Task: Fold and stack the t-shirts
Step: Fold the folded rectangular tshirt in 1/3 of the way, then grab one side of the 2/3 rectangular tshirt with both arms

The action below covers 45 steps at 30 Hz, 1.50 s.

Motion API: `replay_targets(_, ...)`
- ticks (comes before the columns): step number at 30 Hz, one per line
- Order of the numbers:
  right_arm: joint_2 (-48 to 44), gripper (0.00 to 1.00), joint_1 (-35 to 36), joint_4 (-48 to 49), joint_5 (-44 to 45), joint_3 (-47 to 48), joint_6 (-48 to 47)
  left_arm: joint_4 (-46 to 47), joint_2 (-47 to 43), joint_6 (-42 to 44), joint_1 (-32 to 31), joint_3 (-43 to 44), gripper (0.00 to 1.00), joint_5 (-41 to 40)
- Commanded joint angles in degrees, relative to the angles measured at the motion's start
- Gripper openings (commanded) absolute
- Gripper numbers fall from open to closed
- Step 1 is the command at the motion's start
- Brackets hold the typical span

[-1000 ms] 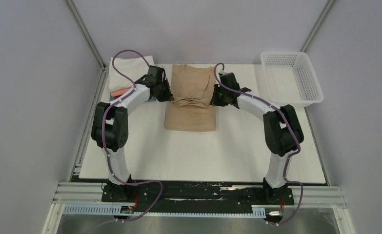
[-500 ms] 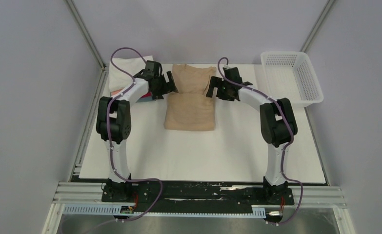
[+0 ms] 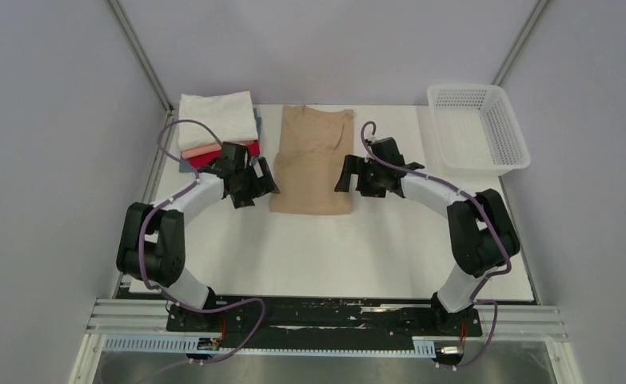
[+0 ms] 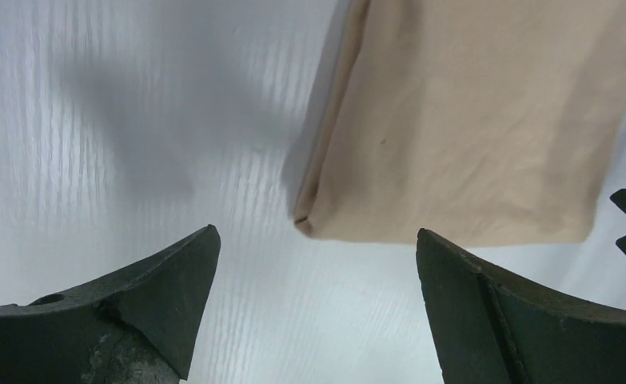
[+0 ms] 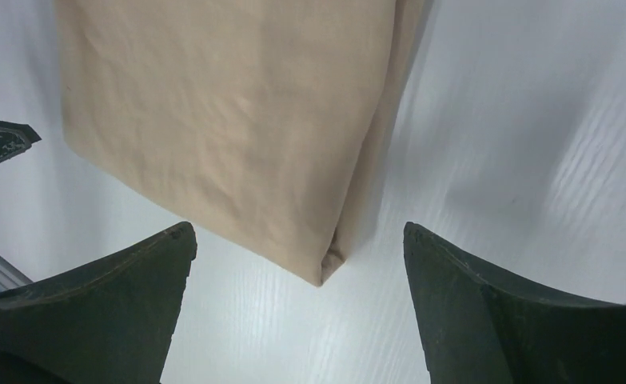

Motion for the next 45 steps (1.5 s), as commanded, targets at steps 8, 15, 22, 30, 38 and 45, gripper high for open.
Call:
replay_targets(8, -1.4, 0.81, 1.5, 5.9, -1.4, -9.8, 11.3, 7.6, 2.8, -3.7, 0.1, -6.7, 0.79, 7.8)
replay_targets(15, -0.7, 0.67, 2.3, 6.7, -1.6, -12.5, 13.0, 10.0, 4.8, -4.6, 0.1, -8.5, 0.61, 9.2)
replay_targets(22, 0.6, 0.55, 3.0, 8.0, -0.4, -13.5, 13.5, 10.2, 7.7, -4.9, 0.1, -7.9, 0.43, 8.4)
replay_targets(30, 2.5, 0.42, 3.1, 8.7, 0.7, -14.2, 14.0, 11.4, 11.5, -5.4, 0.1, -7.0, 0.08, 7.8)
replay_targets(38, 4.9, 0.34, 3.1, 9.9, 2.0, -13.4, 14.6, 11.9, 10.6, -5.4, 0.2, -8.3, 0.00, 6.6)
replay_targets(45, 0.2, 0.06, 3.3, 10.0, -1.4, -16.5, 12.5, 14.6, 4.5, -5.0, 0.1, -12.8, 0.00, 6.7)
